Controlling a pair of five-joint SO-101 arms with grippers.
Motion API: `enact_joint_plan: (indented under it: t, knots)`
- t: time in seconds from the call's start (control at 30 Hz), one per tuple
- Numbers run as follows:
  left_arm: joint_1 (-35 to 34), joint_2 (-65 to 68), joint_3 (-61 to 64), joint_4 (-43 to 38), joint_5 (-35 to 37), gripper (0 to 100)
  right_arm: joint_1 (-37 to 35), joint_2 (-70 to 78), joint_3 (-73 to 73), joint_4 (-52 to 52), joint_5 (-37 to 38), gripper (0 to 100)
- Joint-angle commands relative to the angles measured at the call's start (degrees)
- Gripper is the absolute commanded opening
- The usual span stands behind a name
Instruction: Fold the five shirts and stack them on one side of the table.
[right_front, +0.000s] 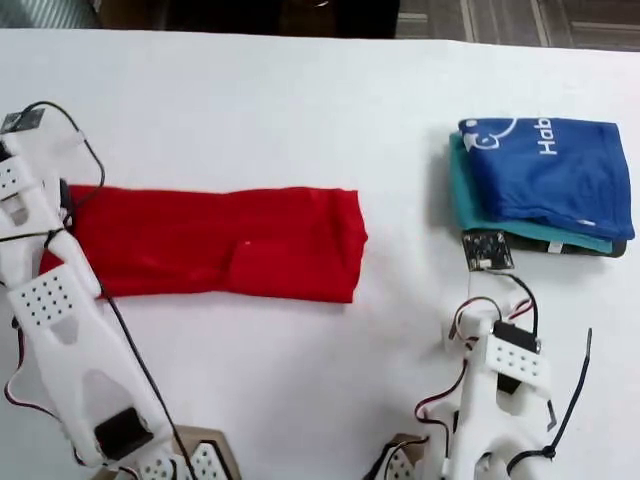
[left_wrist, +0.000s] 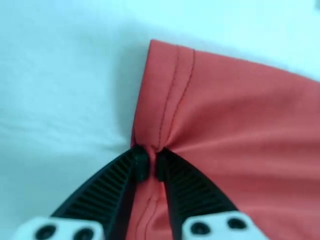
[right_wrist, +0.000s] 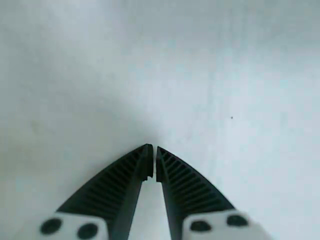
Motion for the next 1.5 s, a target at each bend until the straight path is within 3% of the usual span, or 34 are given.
enact_joint_plan:
  t: [0.0, 0.1, 0.27, 0.53, 0.6, 0.7, 1.1, 1.27, 1.47]
  knots:
    - [-2.7, -0.6, -1.5, 1.0, -0.5, 17, 0.6, -1.2, -0.2, -0.9, 0.2, 1.9]
    - [-4.4, -1.9, -0.8, 1.0, -0.4, 23, 0.6, -1.2, -0.2, -0.9, 0.2, 1.9]
    - [-6.4, -6.7, 5.6, 0.9, -1.2, 22, 0.6, -1.2, -0.2, -0.9, 0.2, 1.9]
    - [-2.7, -4.4, 17.2, 0.7, -5.4, 22, -0.6, -1.2, -0.2, -0.9, 0.2, 1.9]
    - [-2.2, -3.7, 17.7, 0.7, -5.4, 19, -0.6, -1.2, -0.2, -0.9, 0.2, 1.9]
    - [-1.6, -3.5, 17.7, 0.7, -5.4, 2, -0.6, -1.2, -0.1, -0.9, 0.2, 1.9]
    - [-1.1, -5.3, 14.0, 1.1, -5.0, 3, -0.6, -1.6, 0.4, -0.9, 0.2, 1.9]
    - [1.6, -17.4, 19.9, 1.1, -3.3, 3, -0.6, -1.6, 0.4, -0.9, 0.2, 1.9]
    - [12.0, -40.4, 34.2, 0.9, 0.4, 3, -0.6, -1.6, 0.4, -0.9, 0.2, 1.9]
